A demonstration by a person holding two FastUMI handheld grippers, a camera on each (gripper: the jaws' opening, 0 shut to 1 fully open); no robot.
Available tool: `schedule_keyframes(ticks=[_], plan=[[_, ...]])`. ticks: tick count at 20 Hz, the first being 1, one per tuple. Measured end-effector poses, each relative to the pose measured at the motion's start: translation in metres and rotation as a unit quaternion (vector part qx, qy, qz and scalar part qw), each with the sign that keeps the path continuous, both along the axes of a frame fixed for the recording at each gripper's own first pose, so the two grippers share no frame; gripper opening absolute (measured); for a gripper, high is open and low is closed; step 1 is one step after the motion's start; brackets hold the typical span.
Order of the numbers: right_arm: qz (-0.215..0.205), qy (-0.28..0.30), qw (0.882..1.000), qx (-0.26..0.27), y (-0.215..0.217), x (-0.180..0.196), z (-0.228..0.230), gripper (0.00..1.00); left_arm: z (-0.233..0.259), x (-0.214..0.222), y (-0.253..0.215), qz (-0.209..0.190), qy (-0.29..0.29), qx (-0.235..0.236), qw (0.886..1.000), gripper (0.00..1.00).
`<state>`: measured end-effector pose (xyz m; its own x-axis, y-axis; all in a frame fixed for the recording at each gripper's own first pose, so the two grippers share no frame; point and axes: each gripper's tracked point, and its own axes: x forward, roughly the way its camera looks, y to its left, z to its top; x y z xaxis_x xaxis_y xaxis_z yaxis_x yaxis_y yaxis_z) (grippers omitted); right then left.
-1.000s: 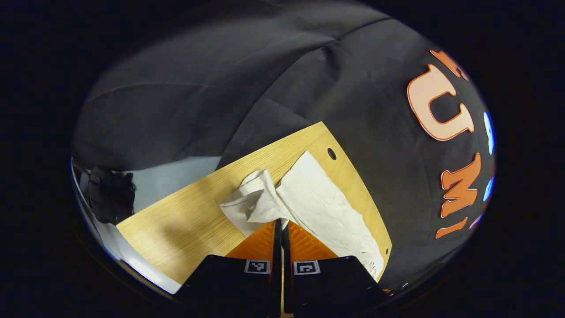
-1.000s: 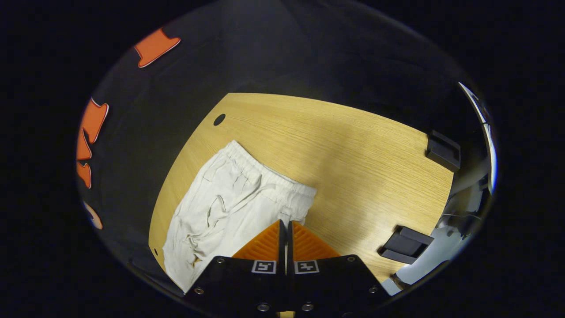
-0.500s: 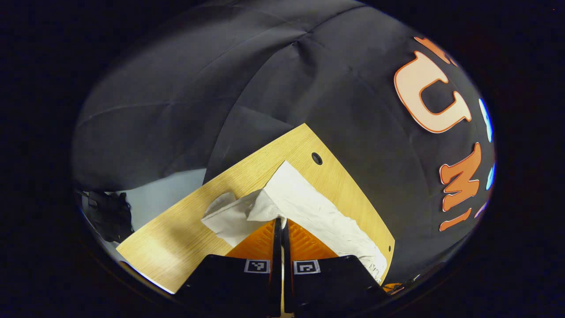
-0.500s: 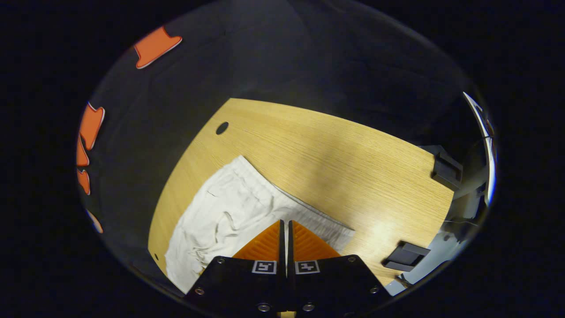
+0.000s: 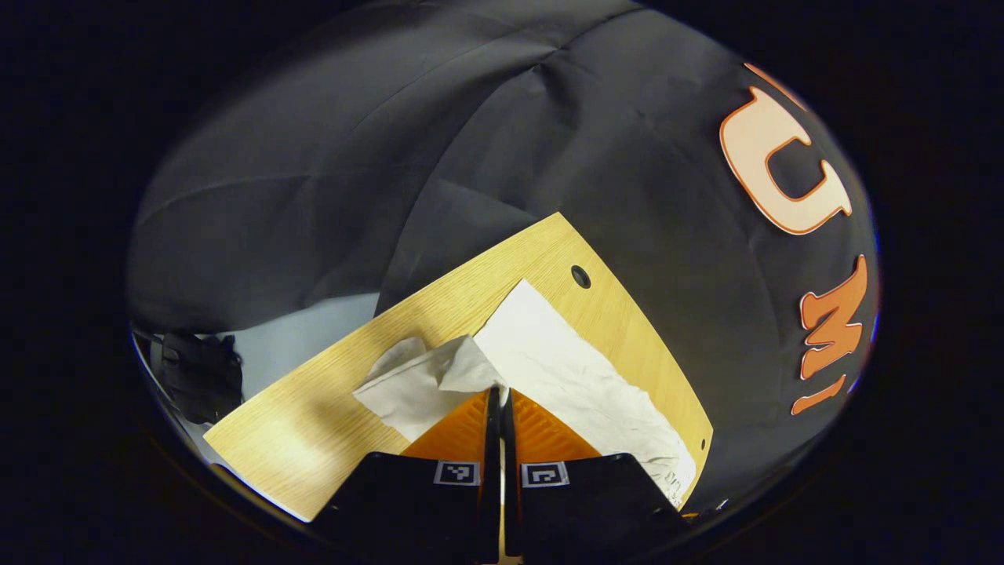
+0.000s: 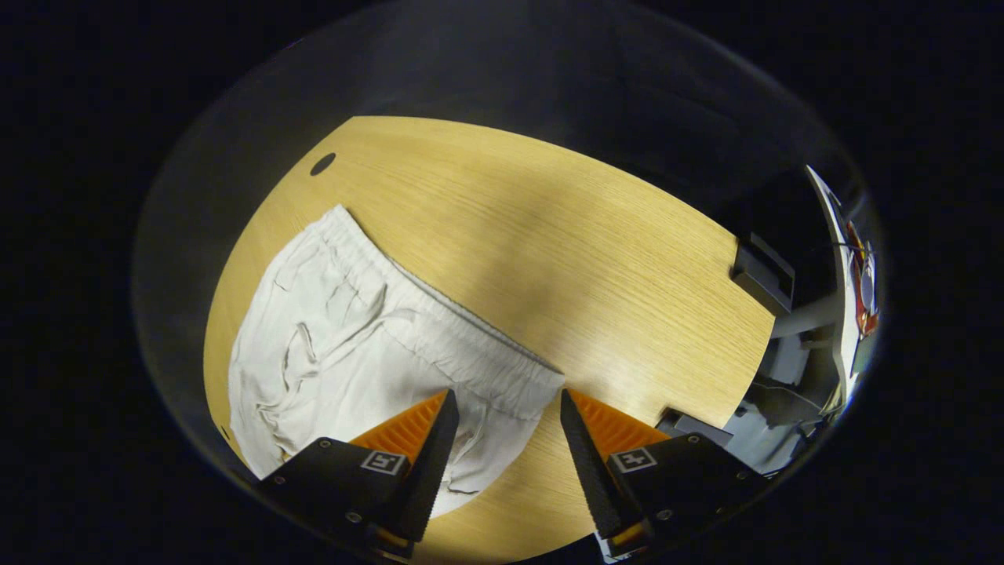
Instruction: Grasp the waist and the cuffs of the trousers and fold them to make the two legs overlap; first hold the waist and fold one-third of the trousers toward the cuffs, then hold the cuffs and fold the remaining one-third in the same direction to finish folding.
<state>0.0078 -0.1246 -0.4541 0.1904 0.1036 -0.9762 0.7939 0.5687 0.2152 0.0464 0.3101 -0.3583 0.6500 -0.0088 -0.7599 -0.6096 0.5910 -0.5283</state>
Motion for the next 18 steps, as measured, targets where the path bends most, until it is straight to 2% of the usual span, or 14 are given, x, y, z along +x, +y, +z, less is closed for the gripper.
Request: schedule_keyframes(ticks=[3, 4, 5, 7, 8, 10, 12, 14, 15, 18], plan=[[0.020, 0.027, 0.999, -0.024, 0.002, 0.000, -0.006, 0.82, 0.000, -0.001, 0.001, 0.002, 0.006, 0.005, 1.000, 0.06], [0.023, 0.024, 0.999, -0.022, 0.006, 0.005, -0.011, 0.80, 0.001, -0.001, 0.001, 0.002, 0.006, 0.006, 1.000, 0.06], [0.015, 0.016, 1.000, -0.019, 0.005, 0.008, -0.006, 0.71, 0.001, -0.001, 0.002, 0.001, 0.007, 0.005, 1.000, 0.06], [-0.011, 0.005, 1.000, 0.005, 0.008, 0.013, -0.005, 0.14, 0.002, -0.001, 0.003, 0.001, 0.008, 0.005, 1.000, 0.08], [-0.029, -0.015, 0.999, 0.026, 0.012, 0.016, -0.003, 0.05, 0.001, 0.000, 0.002, 0.001, 0.006, 0.004, 1.000, 0.06], [-0.075, -0.049, 0.995, 0.046, 0.004, 0.020, 0.007, 0.02, 0.002, 0.001, 0.002, -0.003, 0.000, 0.004, 1.000, 0.06], [-0.101, -0.088, 0.989, 0.069, 0.001, 0.031, 0.023, 0.02, 0.002, 0.003, 0.002, -0.008, -0.009, 0.000, 1.000, 0.06], [-0.117, -0.125, 0.981, 0.087, -0.004, 0.046, 0.042, 0.02, 0.004, 0.005, 0.004, -0.012, -0.027, -0.004, 1.000, 0.04], [-0.122, -0.143, 0.978, 0.092, -0.008, 0.057, 0.053, 0.02, 0.008, 0.006, 0.006, -0.015, -0.038, -0.004, 0.999, 0.06], [-0.121, -0.179, 0.971, 0.102, -0.011, 0.078, 0.081, 0.02, 0.013, 0.006, 0.014, -0.028, -0.068, 0.001, 0.997, 0.06]])
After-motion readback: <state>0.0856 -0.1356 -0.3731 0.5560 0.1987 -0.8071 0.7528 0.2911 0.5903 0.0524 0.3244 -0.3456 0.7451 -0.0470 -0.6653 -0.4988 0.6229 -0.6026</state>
